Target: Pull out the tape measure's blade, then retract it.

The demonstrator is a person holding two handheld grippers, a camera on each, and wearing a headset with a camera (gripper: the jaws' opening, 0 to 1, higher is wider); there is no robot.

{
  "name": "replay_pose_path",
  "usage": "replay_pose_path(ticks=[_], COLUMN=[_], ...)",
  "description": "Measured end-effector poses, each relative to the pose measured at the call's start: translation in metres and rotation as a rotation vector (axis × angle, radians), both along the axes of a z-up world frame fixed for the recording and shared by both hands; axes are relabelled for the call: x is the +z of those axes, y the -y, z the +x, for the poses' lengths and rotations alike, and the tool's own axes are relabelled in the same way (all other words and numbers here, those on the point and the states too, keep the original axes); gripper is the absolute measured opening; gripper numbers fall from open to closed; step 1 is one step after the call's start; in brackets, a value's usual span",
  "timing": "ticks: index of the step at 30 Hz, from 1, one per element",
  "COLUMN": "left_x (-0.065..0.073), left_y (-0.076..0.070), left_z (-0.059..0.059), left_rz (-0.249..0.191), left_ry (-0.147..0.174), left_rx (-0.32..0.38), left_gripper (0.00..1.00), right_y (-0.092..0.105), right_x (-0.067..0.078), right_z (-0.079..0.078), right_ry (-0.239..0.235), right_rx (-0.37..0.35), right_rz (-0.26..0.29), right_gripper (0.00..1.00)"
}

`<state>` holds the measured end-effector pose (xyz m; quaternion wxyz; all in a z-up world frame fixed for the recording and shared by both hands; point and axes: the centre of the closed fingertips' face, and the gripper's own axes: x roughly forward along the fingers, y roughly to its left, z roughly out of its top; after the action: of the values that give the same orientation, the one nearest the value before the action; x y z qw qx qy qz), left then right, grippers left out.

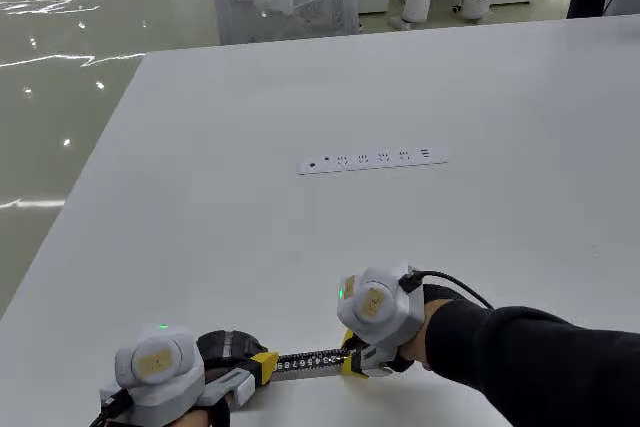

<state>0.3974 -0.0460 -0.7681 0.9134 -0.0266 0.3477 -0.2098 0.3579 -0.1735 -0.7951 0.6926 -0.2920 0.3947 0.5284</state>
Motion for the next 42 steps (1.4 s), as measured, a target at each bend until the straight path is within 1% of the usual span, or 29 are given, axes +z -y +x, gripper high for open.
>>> replay_pose_path(ticks=[6, 20, 24, 28, 31, 33, 35, 37, 39, 41, 42], left_x=[0.000, 0.000, 0.000, 0.000, -0.001, -0.001, -0.001, -0.001, -0.001, -0.001, -0.001], left_y=[0.000, 0.000, 0.000, 0.000, 0.000, 0.001, 0.001, 0.001, 0.001, 0.001, 0.001], left_z=[0.000, 0.000, -0.001, -0.001, -0.001, 0.000, 0.000, 0.000, 0.000, 0.000, 0.000], left_rz=[-0.006, -0.016, -0.018, -0.017, -0.016, -0.016, -0.014, -0.012, -0.011, -0.012, -0.013], left_ry=[-0.006, -0.009, -0.008, -0.009, -0.009, -0.008, -0.009, -0.011, -0.011, -0.012, -0.012], left_rx=[0.002, 0.005, 0.002, 0.003, 0.002, 0.002, 0.001, -0.001, -0.002, -0.003, -0.003], left_gripper=[0.62, 0.63, 0.63, 0.63, 0.63, 0.63, 0.63, 0.63, 0.63, 0.63, 0.63], right_y=[-0.004, -0.011, -0.012, -0.014, -0.016, -0.015, -0.015, -0.016, -0.016, -0.017, -0.017], right_x=[0.000, 0.001, 0.001, 0.001, 0.001, 0.001, 0.000, 0.000, 0.000, 0.000, 0.000], right_z=[0.001, 0.002, 0.002, 0.002, 0.003, 0.002, 0.002, 0.001, 0.001, 0.003, 0.003], right_ry=[0.000, 0.003, 0.008, 0.000, -0.008, 0.001, -0.001, 0.003, 0.021, 0.008, 0.008], right_rx=[-0.005, -0.022, -0.002, 0.005, -0.013, 0.002, 0.000, 0.013, 0.043, 0.029, 0.034], right_rz=[0.009, 0.024, 0.022, 0.030, 0.047, 0.044, 0.042, 0.040, 0.037, 0.040, 0.038], right_gripper=[0.10, 0.11, 0.11, 0.11, 0.11, 0.11, 0.11, 0.11, 0.10, 0.10, 0.10])
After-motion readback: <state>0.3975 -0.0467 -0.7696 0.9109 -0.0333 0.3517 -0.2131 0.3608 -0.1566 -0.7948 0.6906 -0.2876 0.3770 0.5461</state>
